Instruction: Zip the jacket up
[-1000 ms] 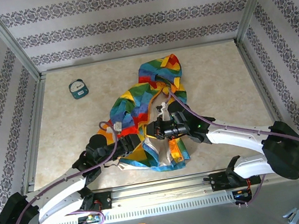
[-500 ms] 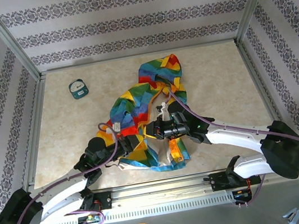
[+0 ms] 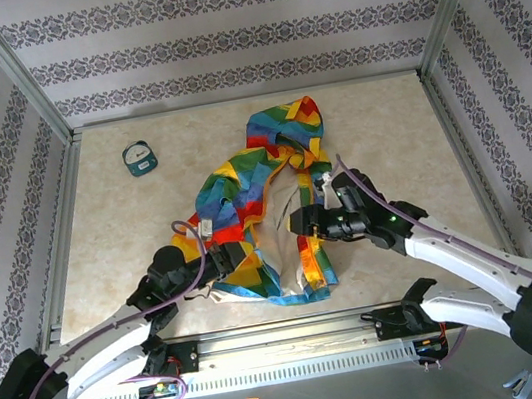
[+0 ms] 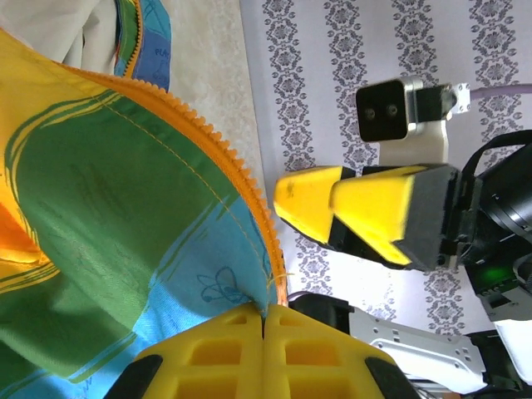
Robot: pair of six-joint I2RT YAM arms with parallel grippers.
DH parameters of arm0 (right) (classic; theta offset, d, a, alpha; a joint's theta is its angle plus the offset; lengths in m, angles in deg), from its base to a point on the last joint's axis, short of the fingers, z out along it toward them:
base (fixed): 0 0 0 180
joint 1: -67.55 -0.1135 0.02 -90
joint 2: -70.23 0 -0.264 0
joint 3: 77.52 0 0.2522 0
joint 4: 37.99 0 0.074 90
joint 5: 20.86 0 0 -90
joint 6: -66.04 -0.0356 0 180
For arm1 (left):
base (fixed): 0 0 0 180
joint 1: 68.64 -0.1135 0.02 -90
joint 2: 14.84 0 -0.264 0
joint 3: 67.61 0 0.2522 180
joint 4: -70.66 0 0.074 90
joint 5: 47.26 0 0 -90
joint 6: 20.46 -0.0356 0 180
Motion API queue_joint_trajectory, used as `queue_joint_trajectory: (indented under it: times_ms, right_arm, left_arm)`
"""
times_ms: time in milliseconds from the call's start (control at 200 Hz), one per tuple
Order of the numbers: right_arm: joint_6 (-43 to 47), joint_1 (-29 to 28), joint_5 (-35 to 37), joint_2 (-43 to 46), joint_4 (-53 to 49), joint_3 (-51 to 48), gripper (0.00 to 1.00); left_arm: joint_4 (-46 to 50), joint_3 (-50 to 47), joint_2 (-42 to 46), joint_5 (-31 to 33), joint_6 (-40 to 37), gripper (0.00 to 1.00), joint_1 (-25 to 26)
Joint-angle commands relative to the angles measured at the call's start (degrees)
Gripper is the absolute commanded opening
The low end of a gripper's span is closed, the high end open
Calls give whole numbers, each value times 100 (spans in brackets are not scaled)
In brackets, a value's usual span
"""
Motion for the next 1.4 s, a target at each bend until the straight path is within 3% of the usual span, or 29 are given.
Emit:
queue_joint_trajectory:
  times_ms: [0, 180, 425, 660, 1049, 1204, 1394]
  right_arm:
    - [853, -47, 857, 214, -1769, -102, 56]
    - [679, -90, 951, 908, -1831, -889, 57]
    - [338, -169, 934, 1497, -1603, -1573, 59]
    - [427, -385, 886, 1029, -1069, -1710, 59]
    - [558, -704, 609, 292, -5, -1848, 56]
    - [662, -701, 611, 76, 242, -1833, 49]
    - [705, -701, 443, -105, 539, -1790, 26]
  left_arm:
    - [781, 192, 221, -8, -451, 0, -53]
    - [1284, 433, -24, 1, -879, 0, -57]
    - [393, 549, -1150, -270, -962, 0, -60]
    - [-151, 593, -1689, -392, -882, 0, -57]
    - [79, 518, -1514, -281, -925, 0, -57]
    - [94, 559, -1530, -315, -935, 0, -57]
    - [144, 502, -1446, -299, -909, 0, -57]
